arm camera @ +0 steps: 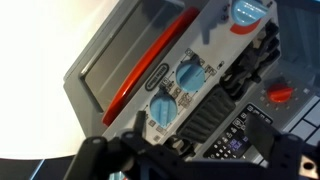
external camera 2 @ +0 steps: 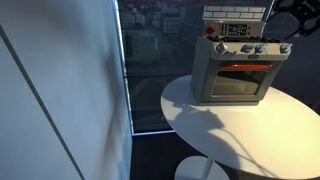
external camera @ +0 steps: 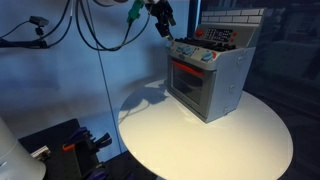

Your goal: Turn the second blue knob from the right to the right

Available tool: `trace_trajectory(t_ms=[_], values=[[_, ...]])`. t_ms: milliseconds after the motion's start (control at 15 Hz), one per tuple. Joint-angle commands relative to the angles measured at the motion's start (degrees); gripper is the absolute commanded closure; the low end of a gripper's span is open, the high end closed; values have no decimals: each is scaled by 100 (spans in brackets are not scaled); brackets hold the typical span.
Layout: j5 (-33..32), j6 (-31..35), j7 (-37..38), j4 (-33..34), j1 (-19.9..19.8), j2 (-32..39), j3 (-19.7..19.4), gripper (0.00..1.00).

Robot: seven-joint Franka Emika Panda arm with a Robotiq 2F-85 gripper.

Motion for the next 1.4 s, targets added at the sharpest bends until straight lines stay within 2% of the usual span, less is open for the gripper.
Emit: trace_trajectory(t_ms=[0, 667, 1200, 1333], values=[[354, -815, -775, -211, 37, -646, -65, 0], [463, -3621, -2182, -7, -86, -1641, -169, 0], [404, -5695, -2917, 235, -177, -2109, -123, 0], [381, -6026, -3032, 296, -216, -2157, -104, 0]])
